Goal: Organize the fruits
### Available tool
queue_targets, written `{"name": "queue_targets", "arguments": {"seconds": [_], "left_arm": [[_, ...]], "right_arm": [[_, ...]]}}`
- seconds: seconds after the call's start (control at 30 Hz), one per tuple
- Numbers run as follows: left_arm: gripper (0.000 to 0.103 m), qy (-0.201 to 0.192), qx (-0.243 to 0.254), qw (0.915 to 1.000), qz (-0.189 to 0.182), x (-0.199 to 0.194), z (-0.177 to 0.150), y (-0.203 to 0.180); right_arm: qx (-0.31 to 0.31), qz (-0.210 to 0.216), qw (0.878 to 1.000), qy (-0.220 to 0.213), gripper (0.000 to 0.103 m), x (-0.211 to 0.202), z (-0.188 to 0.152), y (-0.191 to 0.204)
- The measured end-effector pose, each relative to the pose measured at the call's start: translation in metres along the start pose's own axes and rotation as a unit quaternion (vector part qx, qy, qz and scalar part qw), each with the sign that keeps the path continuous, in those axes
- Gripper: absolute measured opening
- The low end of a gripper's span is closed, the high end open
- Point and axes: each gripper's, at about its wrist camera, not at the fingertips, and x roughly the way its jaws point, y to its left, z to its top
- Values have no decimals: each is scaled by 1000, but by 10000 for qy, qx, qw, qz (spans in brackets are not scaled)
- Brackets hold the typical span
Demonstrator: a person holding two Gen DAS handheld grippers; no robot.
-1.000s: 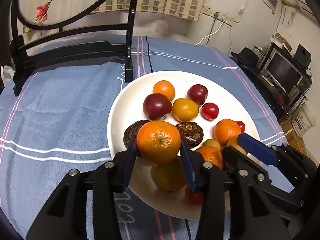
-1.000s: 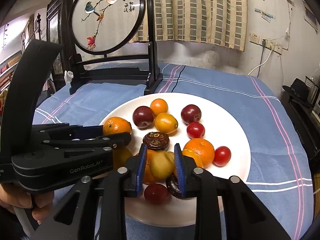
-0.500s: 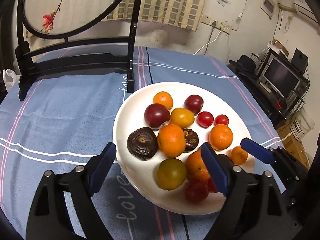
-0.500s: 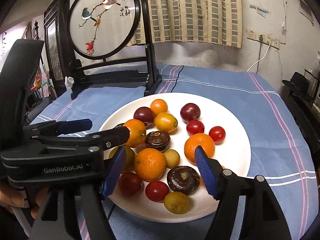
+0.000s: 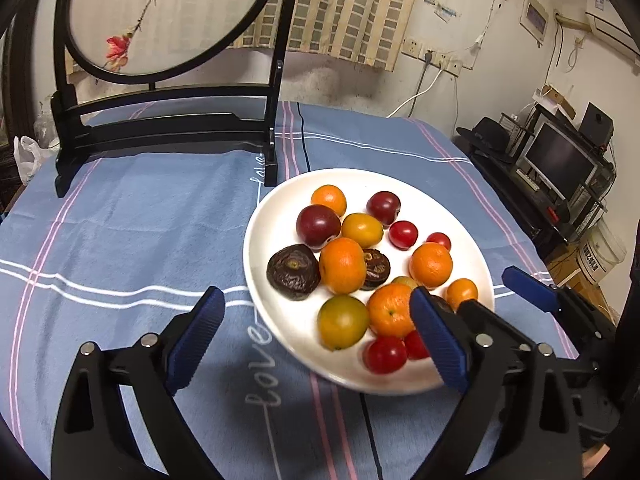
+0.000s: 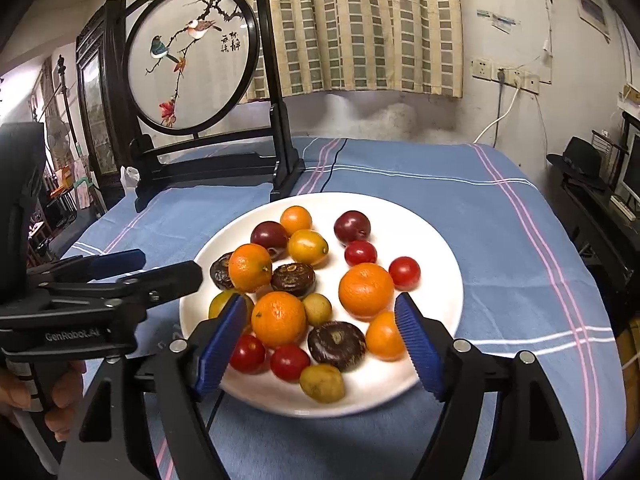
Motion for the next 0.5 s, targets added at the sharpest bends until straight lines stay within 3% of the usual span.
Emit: {"name": "queue_targets", "arguments": {"seconds": [0.13,0.2,0.5], "left_arm": [[95,-25,82,9999,55,-14,-11,-4],[95,-5,111,9999,40,-19,-18,-6],[98,153,175,9997,81,-48,-65,-16]], "right_arm": [[111,15,9999,-1,95,-23,-14,-3],[190,23,9998,-9,98,-34,-25,-5],[427,-101,9990,10,99,-64,-69,-11]]}}
